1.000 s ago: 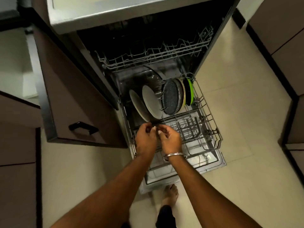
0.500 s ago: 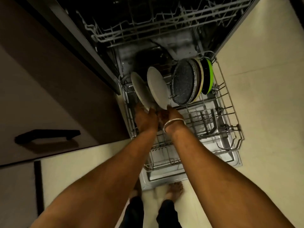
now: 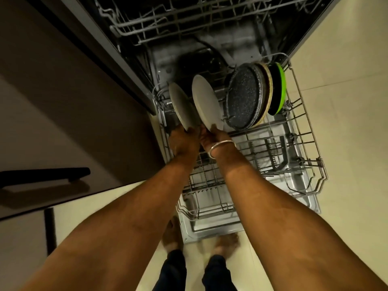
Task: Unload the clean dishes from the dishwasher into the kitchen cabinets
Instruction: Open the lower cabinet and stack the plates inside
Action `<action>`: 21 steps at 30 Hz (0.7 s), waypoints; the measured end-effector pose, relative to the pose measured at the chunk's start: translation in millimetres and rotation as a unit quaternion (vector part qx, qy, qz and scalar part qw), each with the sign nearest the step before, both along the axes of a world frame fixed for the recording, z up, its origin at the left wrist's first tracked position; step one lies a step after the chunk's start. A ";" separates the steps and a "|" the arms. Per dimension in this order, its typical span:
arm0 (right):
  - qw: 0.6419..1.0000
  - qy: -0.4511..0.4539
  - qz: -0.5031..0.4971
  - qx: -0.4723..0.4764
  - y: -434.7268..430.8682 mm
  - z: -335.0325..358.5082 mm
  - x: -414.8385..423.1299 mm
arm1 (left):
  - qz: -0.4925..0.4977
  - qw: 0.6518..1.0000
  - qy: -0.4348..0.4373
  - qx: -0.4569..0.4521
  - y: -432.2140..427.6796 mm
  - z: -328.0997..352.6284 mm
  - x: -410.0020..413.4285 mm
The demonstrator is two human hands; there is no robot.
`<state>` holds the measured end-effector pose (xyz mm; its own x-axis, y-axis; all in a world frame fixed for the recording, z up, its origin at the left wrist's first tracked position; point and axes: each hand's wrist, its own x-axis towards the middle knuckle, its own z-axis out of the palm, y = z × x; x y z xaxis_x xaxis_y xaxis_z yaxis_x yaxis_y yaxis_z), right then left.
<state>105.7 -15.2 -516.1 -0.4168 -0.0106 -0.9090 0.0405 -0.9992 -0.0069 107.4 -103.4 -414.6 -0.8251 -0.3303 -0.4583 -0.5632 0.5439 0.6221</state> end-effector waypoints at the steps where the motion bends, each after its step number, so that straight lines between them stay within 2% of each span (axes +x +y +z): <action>1: 1.000 -0.009 0.002 -0.001 -1.1 1.2 -0.8 | 0.004 1.000 0.000 -0.006 -0.3 1.9 1.1; 6: 0.999 0.012 -0.040 -0.027 -1.5 39.6 9.3 | 0.024 1.000 0.007 -0.019 -2.4 18.7 20.9; 10: 0.998 0.047 -0.009 -0.031 -2.8 80.9 33.9 | 0.035 0.999 0.007 -0.037 -8.3 42.2 39.2; 18: 0.999 0.017 0.006 -0.032 -17.0 154.1 108.6 | 0.053 0.998 -0.001 -0.042 -34.6 111.5 87.7; 21: 1.000 0.010 0.001 -0.020 -24.1 174.3 138.1 | 0.054 0.998 0.023 -0.025 -46.2 128.4 107.8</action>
<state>243.8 -39.3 -341.7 -0.4341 -0.0486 -0.8996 0.0431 -0.9985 0.0331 215.2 -149.6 -286.2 -0.8029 -0.4402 -0.4019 -0.5922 0.5130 0.6214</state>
